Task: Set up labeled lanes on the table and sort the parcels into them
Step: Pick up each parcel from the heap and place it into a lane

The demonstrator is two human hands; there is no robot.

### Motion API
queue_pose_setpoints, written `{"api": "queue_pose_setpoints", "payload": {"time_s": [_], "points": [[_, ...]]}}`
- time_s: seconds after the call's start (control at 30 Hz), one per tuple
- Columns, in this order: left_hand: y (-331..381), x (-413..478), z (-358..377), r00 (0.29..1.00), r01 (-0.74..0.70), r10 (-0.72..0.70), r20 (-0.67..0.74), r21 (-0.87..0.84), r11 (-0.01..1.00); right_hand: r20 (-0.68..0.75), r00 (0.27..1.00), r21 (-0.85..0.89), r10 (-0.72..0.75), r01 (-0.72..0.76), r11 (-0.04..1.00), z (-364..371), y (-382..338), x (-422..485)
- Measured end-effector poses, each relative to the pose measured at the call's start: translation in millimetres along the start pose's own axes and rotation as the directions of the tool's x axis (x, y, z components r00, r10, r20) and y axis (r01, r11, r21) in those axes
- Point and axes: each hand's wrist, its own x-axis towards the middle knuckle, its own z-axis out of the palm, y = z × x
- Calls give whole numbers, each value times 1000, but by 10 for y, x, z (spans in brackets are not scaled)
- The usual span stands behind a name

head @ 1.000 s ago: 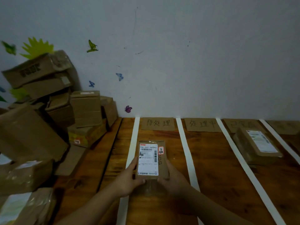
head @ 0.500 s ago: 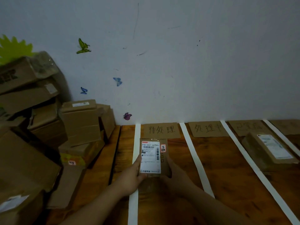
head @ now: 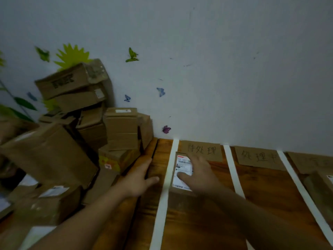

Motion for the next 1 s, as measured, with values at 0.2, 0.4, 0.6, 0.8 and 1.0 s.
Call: {"api": "queue_pose_setpoints", "payload": {"time_s": [0.2,0.4,0.6,0.8,1.0], "points": [[-523,-622,-1124,957,-22,71,-280,176,984,67,971,-57,-228,232,971,138,-1206,164],[-1637,-1540,-2154,917,105,-9,-400,219,970,161,952,-12,-262,267,964,914,-2520,134],[-2610,-2322,-2808,871,210,-175,-458,27,977,205,941,53,-268,263,963,1627,-3493,10],[-3093,-2359,-3207,827,264,-304,-473,-150,953,220,929,25,-299,301,953,1934,-4034,154],[-3211,-1906,-3512,821,232,-308,-481,-211,950,238,902,127,-360,339,932,2207,-4462,565]]}}
